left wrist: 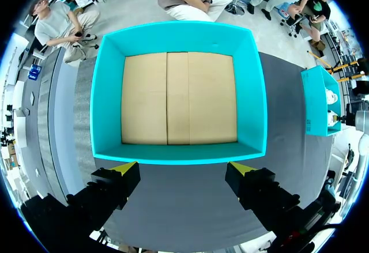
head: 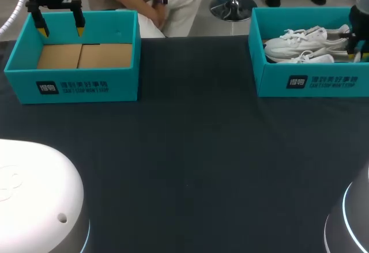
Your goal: Take the shoe out of the shoebox, open the shoe tongue, remove and reinsert the insole, then place the shoe into the shoebox
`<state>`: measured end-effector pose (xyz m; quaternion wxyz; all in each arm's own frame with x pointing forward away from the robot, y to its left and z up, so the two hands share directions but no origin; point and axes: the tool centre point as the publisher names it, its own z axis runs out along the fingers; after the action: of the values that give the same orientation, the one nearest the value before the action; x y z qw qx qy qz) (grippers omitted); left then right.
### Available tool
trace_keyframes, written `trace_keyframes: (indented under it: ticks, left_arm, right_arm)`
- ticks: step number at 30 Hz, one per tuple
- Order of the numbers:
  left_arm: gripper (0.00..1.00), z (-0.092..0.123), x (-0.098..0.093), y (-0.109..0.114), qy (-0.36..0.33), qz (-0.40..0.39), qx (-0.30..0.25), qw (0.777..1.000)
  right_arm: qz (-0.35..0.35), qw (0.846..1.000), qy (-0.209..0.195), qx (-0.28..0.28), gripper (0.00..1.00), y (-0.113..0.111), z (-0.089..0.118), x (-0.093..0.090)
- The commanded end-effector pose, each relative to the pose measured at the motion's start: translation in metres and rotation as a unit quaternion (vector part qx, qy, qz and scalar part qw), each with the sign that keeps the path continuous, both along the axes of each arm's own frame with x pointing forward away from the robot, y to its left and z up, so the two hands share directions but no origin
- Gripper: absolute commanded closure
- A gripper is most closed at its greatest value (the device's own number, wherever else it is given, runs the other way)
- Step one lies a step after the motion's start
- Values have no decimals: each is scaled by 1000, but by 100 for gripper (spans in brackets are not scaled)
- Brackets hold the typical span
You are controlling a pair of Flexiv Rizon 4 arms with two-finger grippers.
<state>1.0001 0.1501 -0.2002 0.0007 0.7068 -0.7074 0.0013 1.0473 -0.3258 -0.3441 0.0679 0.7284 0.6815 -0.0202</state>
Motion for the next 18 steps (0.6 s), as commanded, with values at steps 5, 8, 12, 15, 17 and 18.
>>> trace_keyframes:
  ticks: [5,8,12,15,17,18]
  left_arm:
    - [0,0,0,0,0,0,0,1000]
    - [0,0,0,0,0,0,0,1000]
    - [0,0,0,0,0,0,0,1000]
    - [0,0,0,0,0,0,0,1000]
    - [0,0,0,0,0,0,0,1000]
    - [0,0,0,0,0,0,0,1000]
  right_arm:
    - [-2,1000,-6,-8,100,2,6,0]
    - [-5,1000,-9,-11,100,0,9,-1]
    - [-10,1000,-13,-14,100,-3,15,-3]
    - [-15,1000,-16,-14,100,-6,24,-5]
    - [-19,1000,-14,-16,100,-7,36,-6]
    - [-20,1000,-14,-15,100,-8,44,-7]
